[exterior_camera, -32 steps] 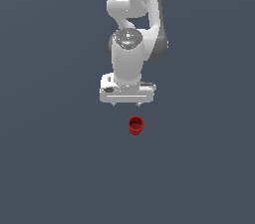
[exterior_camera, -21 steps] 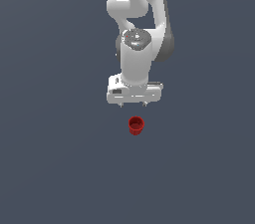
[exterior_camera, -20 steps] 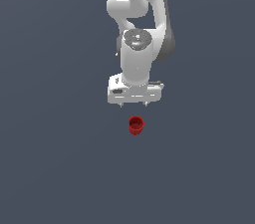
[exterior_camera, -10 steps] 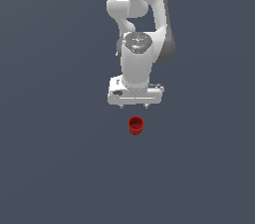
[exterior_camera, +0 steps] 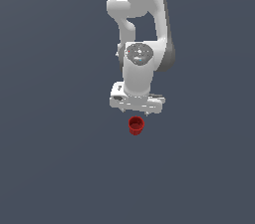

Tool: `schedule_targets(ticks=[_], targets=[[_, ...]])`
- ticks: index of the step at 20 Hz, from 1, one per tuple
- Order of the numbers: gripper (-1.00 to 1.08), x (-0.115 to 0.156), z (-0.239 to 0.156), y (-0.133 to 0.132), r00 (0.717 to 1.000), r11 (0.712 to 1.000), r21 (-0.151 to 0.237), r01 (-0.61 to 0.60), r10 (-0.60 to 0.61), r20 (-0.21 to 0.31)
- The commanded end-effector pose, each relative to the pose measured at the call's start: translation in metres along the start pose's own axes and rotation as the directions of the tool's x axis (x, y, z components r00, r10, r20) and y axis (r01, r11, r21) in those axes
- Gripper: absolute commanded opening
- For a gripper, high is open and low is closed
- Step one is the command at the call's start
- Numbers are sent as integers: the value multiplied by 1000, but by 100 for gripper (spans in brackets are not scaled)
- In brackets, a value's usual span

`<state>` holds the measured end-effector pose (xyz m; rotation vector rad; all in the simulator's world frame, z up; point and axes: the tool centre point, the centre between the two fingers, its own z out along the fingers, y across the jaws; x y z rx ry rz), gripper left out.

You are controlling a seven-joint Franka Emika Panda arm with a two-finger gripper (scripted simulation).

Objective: Pick up the object and move it to a goal position.

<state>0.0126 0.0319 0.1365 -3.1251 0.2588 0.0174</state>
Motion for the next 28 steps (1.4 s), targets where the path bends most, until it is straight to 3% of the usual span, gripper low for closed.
schedule_targets(ticks=[1, 13, 22, 28], targets=[[100, 4, 9, -3, 998, 998, 0, -62, 62, -2], [100, 16, 36, -10, 967, 967, -1, -254, 254, -11], [100, 17, 40, -11, 962, 962, -2, -273, 273, -12], [100, 17, 65, -10, 961, 961, -2, -276, 276, -12]])
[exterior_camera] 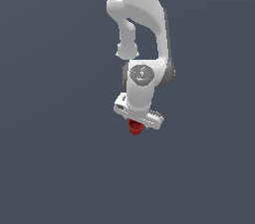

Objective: Pick up the object and move it to a goal position.

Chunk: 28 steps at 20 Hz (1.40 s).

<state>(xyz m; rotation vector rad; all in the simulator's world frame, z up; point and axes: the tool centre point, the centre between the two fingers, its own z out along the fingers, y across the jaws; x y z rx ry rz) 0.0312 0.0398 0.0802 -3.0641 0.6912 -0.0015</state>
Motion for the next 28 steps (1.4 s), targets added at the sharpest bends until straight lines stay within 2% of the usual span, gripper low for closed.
schedule_targets(ticks=[1, 9, 10, 22, 28], targets=[[100, -1, 14, 0, 1000, 1000, -1, -1, 1, 1], [100, 0, 33, 0, 1000, 1000, -1, -3, 3, 1], [-100, 0, 33, 0, 1000, 1000, -1, -3, 3, 1], [-100, 1, 31, 0, 1000, 1000, -1, -3, 3, 1], [-100, 15, 16, 9, 1000, 1000, -1, -3, 3, 1]])
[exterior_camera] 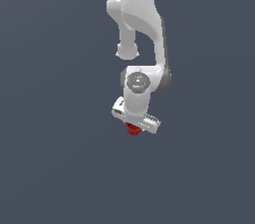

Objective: Pick up the object and move it to a goal position.

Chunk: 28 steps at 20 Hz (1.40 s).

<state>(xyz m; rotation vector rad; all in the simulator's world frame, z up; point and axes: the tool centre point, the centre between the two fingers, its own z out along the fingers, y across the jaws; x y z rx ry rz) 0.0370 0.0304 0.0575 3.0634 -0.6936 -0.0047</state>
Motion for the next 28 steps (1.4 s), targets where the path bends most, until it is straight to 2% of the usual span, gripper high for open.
schedule_targets(ticks=[1, 17, 28], targets=[[-100, 9, -10, 5, 1000, 1000, 1, -1, 1, -3], [-100, 96, -100, 54, 1000, 1000, 1, -1, 1, -3], [-100, 120, -122, 65, 1000, 1000, 1, -1, 1, -3]])
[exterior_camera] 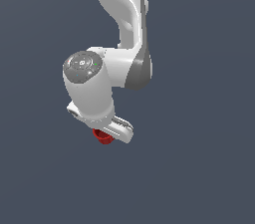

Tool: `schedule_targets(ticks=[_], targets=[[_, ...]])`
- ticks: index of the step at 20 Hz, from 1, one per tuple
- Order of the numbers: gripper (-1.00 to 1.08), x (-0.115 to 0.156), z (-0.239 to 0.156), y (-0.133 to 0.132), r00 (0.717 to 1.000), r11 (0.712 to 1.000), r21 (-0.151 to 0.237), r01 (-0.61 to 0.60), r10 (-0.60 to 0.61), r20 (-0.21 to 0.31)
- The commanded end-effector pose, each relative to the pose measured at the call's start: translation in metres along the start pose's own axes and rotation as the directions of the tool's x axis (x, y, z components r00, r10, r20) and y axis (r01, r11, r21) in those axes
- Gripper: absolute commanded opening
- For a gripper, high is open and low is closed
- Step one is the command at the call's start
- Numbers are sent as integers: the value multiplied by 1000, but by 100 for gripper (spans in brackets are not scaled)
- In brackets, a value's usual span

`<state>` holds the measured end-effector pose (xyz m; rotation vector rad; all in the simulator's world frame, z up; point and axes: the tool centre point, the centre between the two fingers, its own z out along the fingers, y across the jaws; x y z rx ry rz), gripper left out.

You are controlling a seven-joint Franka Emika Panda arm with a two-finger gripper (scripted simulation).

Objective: Pick up the object and move it to a goal position.

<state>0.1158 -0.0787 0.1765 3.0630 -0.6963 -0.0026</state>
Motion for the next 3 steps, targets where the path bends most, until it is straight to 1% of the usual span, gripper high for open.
schedule_targets(ticks=[1, 3], targets=[[-100, 3, -3, 0, 1000, 1000, 1, 1, -1, -1], [-100, 3, -4, 1, 1000, 1000, 1, 1, -1, -1]])
